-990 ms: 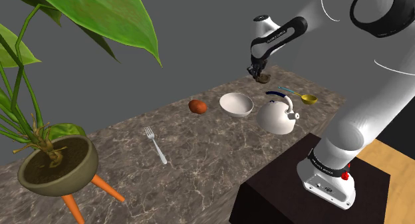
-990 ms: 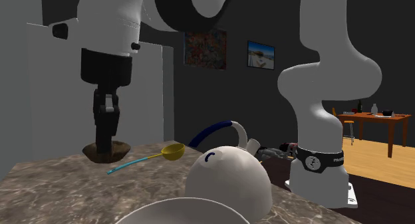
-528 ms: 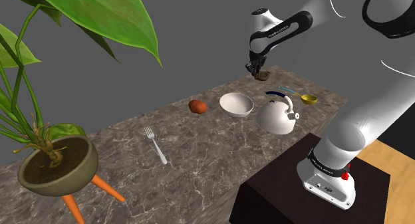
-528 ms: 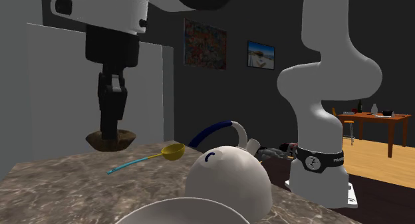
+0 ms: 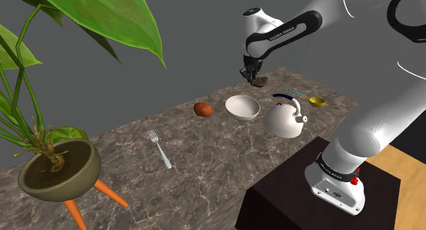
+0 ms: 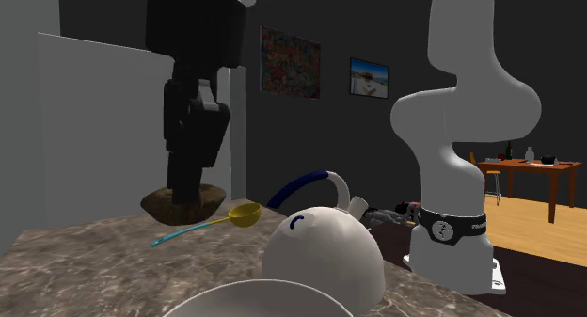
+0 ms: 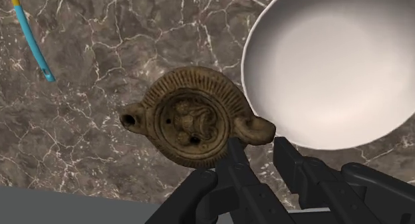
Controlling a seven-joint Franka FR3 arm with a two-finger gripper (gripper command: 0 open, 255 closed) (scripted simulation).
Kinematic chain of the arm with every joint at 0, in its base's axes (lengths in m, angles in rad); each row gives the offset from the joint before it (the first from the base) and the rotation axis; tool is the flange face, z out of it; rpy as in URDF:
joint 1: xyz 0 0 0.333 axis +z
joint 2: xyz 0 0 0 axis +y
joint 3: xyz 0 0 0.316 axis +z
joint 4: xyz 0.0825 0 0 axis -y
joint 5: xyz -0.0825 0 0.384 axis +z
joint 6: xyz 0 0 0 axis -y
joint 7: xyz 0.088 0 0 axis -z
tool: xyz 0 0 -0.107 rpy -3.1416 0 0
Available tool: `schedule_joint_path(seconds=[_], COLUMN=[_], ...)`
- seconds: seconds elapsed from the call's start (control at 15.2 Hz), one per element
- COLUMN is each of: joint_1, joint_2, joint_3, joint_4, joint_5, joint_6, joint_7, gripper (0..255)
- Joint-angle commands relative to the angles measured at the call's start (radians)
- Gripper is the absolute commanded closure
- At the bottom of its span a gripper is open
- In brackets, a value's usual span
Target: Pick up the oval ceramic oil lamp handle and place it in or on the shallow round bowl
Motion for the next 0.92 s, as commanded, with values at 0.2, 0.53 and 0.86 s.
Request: schedule_joint_path(seconds=[0.2,0.53,0.86], joint_1=[0.065,0.116,0.114], joint_2=[-0.001,0.017,0.048], joint_3=[0.074,0.133,0.132], joint_4=[0.023,0.066,0.031], joint_5=[0.018,0.034,0.019], joint_6=[-0.059,-0.110,-0.048], joint_7=[0.118,0.210,0.232], gripper=[255,255,255])
